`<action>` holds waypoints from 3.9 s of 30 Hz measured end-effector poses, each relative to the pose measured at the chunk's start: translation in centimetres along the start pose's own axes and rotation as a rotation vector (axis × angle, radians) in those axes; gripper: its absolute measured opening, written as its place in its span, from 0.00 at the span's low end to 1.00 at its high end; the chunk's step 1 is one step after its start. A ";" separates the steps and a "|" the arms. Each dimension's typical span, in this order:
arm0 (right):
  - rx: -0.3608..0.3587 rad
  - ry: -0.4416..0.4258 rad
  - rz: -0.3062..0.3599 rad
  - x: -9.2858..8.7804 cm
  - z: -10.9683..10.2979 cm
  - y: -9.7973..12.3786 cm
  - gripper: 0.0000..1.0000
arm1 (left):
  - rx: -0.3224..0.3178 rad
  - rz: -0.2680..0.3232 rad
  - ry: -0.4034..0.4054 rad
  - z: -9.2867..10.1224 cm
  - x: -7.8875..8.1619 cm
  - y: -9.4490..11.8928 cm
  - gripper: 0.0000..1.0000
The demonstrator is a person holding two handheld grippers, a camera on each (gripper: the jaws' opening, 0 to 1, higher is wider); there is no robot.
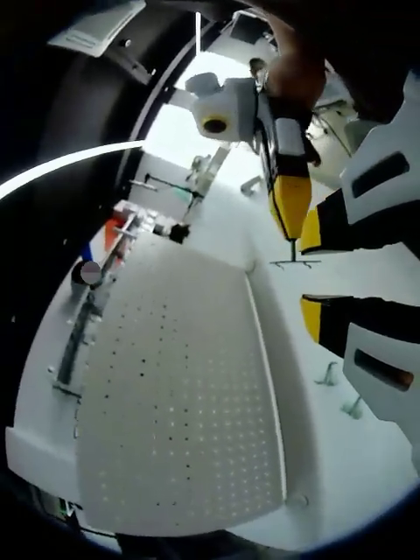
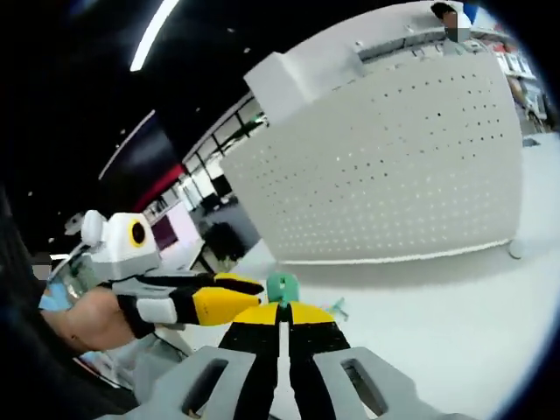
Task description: Insert the hook assembly into the mounting plate slot until the hook locks in place.
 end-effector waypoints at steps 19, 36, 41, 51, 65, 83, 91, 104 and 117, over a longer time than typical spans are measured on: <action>0.049 0.187 0.004 1.5 -2.7 -0.5 0.00 | -0.028 -0.022 0.004 0.5 -0.5 -0.2 0.15; 0.061 0.183 0.021 2.0 -3.1 -0.6 0.00 | -0.024 -0.003 -0.023 0.2 0.0 0.1 0.04; 0.064 0.182 0.040 2.3 -3.2 -0.6 0.01 | -0.027 0.017 -0.030 0.3 0.3 0.3 0.03; 0.057 0.177 0.035 2.5 -3.0 -0.5 0.01 | -0.027 0.019 -0.032 0.5 0.5 0.2 0.02; 0.064 0.149 0.080 4.0 -3.3 0.2 0.08 | -0.005 0.082 0.010 0.1 1.5 0.6 0.02; 0.040 0.133 0.095 4.3 -3.3 -0.4 0.06 | -0.024 0.101 -0.028 2.1 1.5 0.6 0.02; 0.047 0.163 0.090 4.4 -3.5 -0.5 0.02 | -0.017 0.094 -0.056 2.2 1.8 0.7 0.02; 0.070 0.158 0.066 4.3 -4.0 -0.9 0.00 | 0.000 0.096 -0.090 2.0 1.5 1.3 0.03; 0.081 0.175 0.050 3.9 -4.1 -1.0 0.00 | -0.034 0.044 -0.139 2.2 0.5 1.2 0.19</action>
Point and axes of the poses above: the point that each gripper's makers call its tool centre point, and the gripper's own axes: y roughly backward along the fingers, z roughly to its right, x roughly out of its top, the point moved 4 cm from there along y, roughly backward along the fingers, and after that the axes turned 9 degrees about y, right-handed, at the moved point
